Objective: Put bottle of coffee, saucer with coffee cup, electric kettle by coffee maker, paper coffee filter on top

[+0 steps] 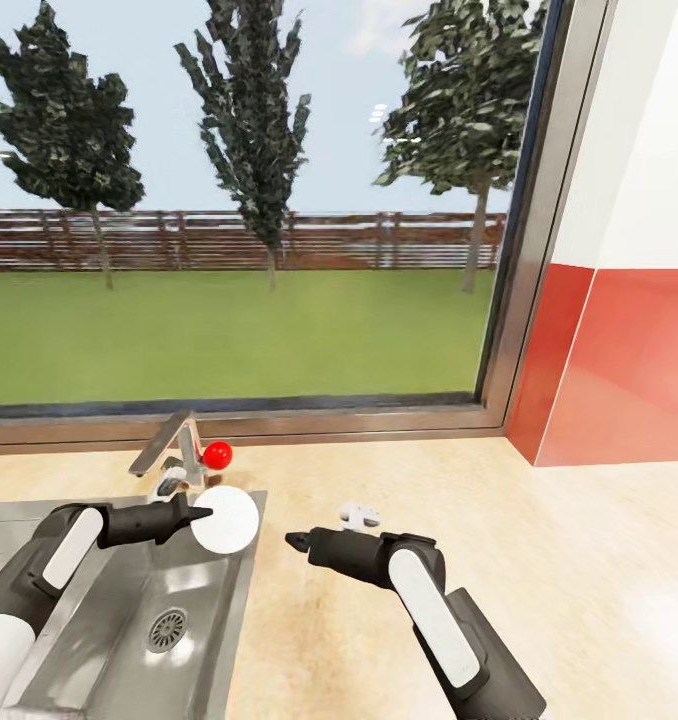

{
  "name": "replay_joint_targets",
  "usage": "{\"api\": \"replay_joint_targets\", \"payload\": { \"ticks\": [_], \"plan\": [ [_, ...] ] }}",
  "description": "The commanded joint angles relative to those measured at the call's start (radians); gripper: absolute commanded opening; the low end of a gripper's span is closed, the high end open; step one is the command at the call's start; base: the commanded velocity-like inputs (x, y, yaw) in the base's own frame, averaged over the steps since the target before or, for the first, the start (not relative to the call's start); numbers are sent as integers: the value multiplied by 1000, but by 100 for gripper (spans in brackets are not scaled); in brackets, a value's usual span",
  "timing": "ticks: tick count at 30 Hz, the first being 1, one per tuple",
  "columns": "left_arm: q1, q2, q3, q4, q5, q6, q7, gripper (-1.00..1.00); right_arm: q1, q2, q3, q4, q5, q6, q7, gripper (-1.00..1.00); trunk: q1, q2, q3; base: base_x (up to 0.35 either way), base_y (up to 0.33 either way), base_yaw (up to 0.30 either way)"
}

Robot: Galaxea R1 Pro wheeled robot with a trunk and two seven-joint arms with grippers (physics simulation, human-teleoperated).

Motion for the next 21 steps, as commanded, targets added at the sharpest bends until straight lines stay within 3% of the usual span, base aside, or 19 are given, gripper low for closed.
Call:
{"api": "replay_joint_targets", "payload": {
  "ticks": [1, 8, 21],
  "plan": [
    [0, 0, 1, 0, -3, 3, -3, -100, 0, 0, -5, -1, -11, 1, -10, 100, 0, -1, -1, -276, 0, 0],
    [0, -1, 1, 0, -3, 2, -4, -100, 0, 0, -34, -1, -12, 2, -10, 100, 0, -1, -1, -322, 0, 26],
    [0, -2, 1, 0, -2, 2, -6, -100, 0, 0, -36, 0, -11, 2, -10, 100, 0, -1, -1, -337, -8, 251]
  ]
}}
